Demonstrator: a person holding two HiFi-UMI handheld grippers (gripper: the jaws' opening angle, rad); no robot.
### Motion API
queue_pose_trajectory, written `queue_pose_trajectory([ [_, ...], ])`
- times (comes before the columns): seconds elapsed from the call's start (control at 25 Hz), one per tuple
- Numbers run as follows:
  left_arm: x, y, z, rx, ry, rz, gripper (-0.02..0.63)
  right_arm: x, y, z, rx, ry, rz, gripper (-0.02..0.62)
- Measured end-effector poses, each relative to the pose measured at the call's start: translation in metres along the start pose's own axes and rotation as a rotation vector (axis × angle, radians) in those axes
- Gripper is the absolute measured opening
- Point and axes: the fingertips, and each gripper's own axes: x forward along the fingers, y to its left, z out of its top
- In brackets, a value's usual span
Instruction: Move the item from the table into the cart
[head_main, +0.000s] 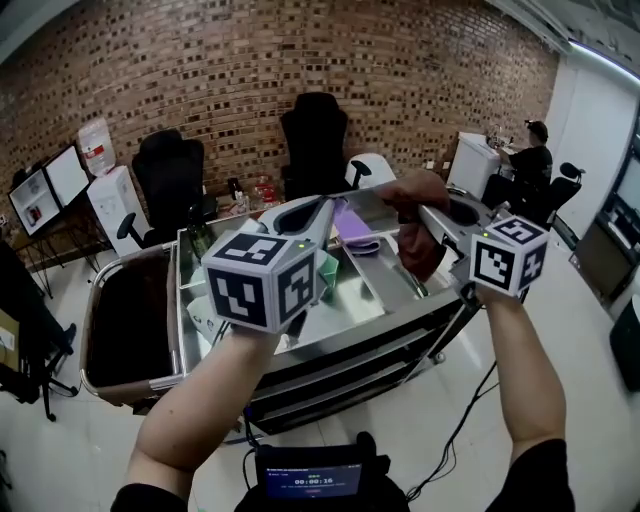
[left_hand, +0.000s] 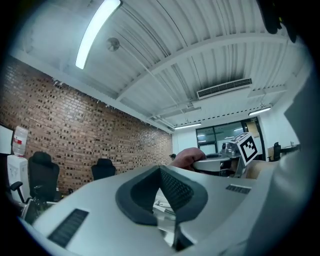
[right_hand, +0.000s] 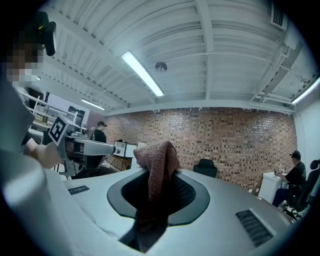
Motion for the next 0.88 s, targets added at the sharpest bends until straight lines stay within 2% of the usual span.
queue_pose_trajectory([
  [0.2, 0.133, -0.005, -0.018, 0.012, 0.029, 0.058, 0.0, 0.04, -0.136, -0.031, -0.02, 0.016, 0.083, 0.064],
  [0.52, 0.301, 0.002, -0.028, -0.05, 0.01, 0.188, 0.0, 0.099, -0.318, -0.053, -0.042, 0.011, 0.201, 0.064],
  [0.64, 0.33, 0.013, -0.022, -0.035, 0.022, 0.228, 0.0, 0.121, -0.35, -0.052, -0.046, 0.039, 0.207, 0.064],
  [0.88, 0.348, 0.052, -0.041, -0.073, 0.084, 0.231, 0.0, 0.172, -0.348, -0.076, -0.063, 0.132, 0.211, 0.064],
])
